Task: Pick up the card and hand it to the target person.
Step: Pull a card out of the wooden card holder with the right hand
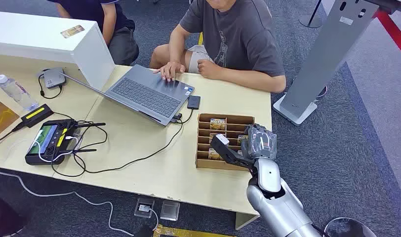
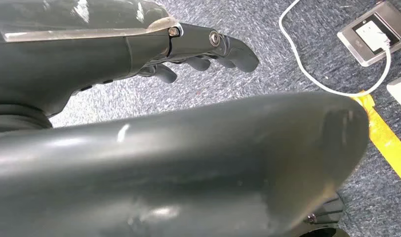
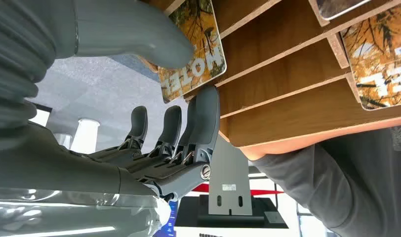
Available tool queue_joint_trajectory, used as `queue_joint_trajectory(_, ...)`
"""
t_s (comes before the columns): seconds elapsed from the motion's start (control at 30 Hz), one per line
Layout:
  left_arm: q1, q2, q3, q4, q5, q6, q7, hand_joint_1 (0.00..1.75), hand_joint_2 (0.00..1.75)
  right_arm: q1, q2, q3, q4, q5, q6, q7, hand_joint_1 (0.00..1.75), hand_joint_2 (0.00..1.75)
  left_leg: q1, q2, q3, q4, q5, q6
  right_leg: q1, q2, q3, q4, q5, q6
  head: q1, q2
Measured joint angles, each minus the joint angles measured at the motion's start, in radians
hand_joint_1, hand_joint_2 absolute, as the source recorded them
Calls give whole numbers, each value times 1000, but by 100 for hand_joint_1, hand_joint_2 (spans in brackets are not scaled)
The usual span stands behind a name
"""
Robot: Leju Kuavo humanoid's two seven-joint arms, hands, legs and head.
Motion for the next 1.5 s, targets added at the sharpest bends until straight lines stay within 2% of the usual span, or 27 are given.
queue_joint_trajectory(0.13,0,0,0,0,0,0,0,0,0,0,0,1,0,1,0,-2,103,175,0,0,0,0,0,0,0,0,0,0,0,0,0,0)
queue_joint_trajectory(0.4,0,0,0,0,-3,0,0,0,0,6,2,4,0,3,3,-12,128,175,0,0,0,0,0,0,0,0,0,0,0,0,0,0)
queue_joint_trajectory(1.07,0,0,0,-6,-8,2,-3,0,0,11,1,10,-29,32,1,-11,134,175,0,0,1,0,0,0,0,0,0,0,0,0,0,0)
queue_joint_trajectory(1.5,0,1,0,-7,-4,7,-5,0,0,8,-26,8,-231,71,63,7,130,175,0,0,0,0,0,0,0,0,0,0,0,0,0,0)
